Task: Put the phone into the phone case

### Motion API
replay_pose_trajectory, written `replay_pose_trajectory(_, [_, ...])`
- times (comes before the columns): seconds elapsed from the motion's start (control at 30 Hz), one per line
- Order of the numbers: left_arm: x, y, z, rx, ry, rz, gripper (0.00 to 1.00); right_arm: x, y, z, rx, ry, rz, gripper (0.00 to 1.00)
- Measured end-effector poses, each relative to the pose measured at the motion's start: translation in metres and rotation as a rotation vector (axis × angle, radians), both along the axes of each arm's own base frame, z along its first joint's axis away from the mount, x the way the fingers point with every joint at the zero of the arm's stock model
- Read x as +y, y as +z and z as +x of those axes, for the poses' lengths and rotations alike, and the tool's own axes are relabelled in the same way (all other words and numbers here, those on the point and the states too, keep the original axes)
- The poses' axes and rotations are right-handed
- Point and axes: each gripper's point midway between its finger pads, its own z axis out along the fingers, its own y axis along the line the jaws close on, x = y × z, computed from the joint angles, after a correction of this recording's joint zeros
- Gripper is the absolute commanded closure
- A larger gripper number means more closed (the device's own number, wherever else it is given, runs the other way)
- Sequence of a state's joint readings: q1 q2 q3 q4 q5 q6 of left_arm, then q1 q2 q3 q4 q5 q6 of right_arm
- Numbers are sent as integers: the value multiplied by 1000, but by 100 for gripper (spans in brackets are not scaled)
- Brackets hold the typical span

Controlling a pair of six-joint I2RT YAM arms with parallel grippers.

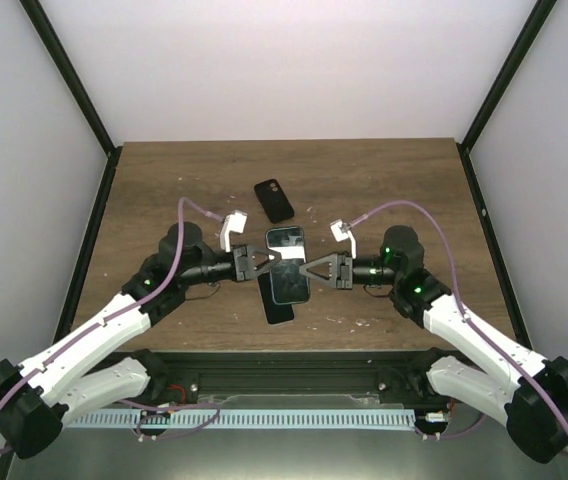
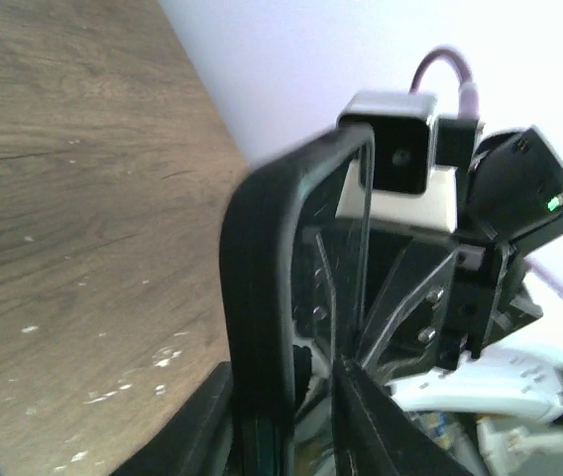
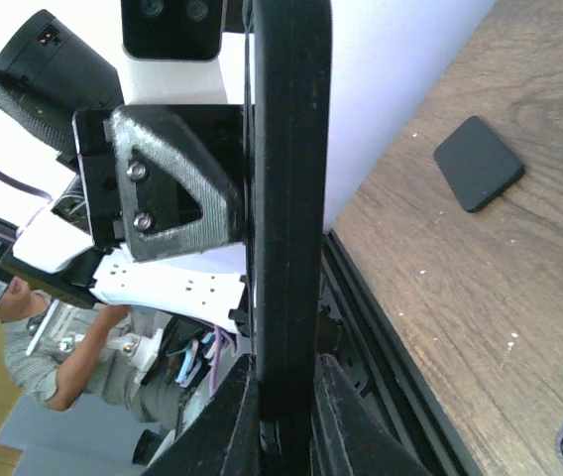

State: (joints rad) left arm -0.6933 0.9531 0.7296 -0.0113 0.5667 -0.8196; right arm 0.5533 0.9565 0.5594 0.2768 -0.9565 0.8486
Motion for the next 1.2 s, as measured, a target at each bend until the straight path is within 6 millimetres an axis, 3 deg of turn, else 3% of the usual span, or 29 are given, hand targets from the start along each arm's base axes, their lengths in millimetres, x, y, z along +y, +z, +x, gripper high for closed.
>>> replay_pose_trajectory(0.13, [4,-11,2,18,23,49,39,-1,-6,7,-5,-39,-34,99])
replay_pose_trajectory(0.3, [15,-15,9,1,90,132,2,-4,-14,20,-10,-114,-99,99])
replay_pose_trajectory(0.47, [33,-13,11,-37,163,202,0,-12,-27,40,-9,-206,-183,99])
replay_pose_trajectory(0.73, [69,-6,7,-124,272,316,0,-30,-88,72,85,-321,-362,99])
replay_pose_trajectory(1.0, [93,-3,6,-182,348,378,0,-40,-167,77,232,-316,-555,99])
replay_pose_trajectory(1.2, [95,-6,6,-188,351,397,0,-50,-207,73,344,-291,-645,99])
